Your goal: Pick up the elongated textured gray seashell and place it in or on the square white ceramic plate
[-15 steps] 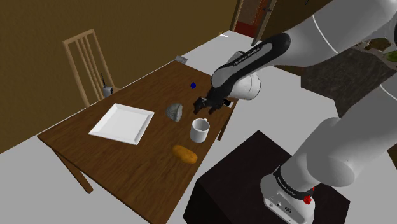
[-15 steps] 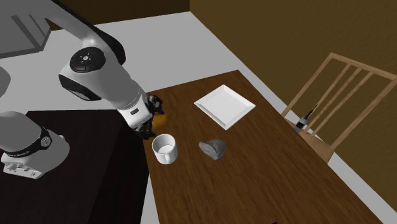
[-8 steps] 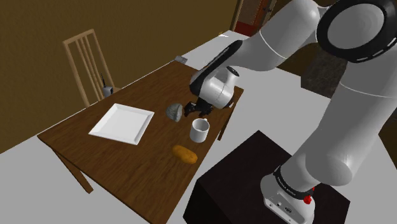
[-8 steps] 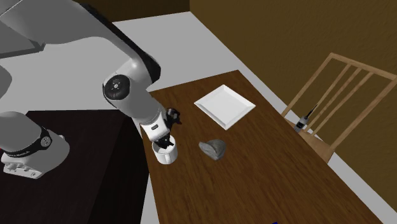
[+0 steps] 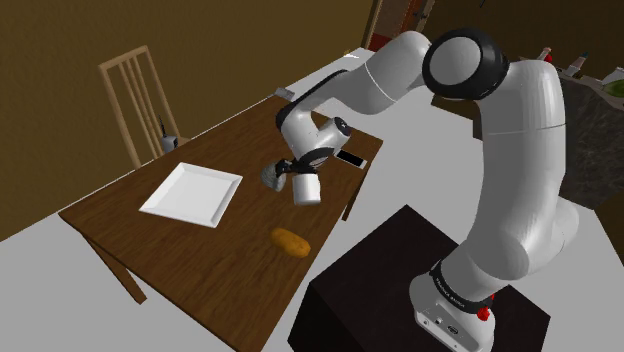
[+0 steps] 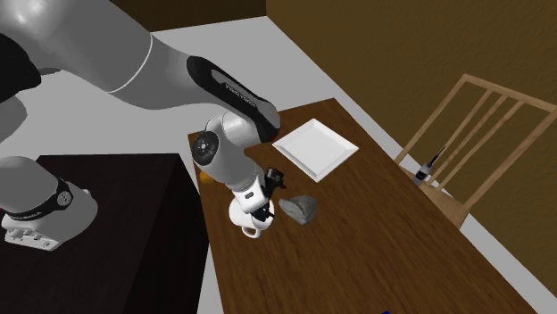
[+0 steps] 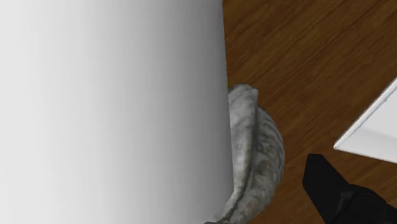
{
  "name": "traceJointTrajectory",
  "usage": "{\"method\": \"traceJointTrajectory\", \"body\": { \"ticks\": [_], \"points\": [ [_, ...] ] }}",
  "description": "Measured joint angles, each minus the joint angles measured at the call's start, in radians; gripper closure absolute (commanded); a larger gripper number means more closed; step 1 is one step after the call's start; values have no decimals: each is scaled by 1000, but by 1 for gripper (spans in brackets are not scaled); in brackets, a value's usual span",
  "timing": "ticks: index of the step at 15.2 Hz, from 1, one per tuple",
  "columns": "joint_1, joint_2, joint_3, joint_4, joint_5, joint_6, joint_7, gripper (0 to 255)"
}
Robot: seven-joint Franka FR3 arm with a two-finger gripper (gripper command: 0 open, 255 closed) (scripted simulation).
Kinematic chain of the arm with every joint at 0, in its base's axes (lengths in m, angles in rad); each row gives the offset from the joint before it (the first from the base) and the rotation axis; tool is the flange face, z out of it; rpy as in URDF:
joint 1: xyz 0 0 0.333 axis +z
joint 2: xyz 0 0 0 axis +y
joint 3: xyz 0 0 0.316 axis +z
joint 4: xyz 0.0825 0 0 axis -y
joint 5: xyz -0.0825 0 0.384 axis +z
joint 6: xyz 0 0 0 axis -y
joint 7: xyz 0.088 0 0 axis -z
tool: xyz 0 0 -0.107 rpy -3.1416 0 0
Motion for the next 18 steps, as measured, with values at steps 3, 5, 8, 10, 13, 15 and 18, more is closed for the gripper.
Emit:
{"method": "traceJointTrajectory", "body": {
  "ticks": [3, 5, 8, 10, 13, 15, 18],
  "points": [
    [69, 32, -77, 51, 119, 101, -98, 0],
    [143, 35, -156, 73, 142, 80, -105, 0],
    [216, 51, -227, 100, 111, -28, -33, 0],
    [196, 72, -201, 111, -28, -76, -57, 0],
    [123, 113, -117, 154, -22, -69, -227, 0],
    [122, 120, -114, 157, -51, -65, -188, 255],
    [143, 110, -152, 147, -91, -42, -64, 255]
  ]
}}
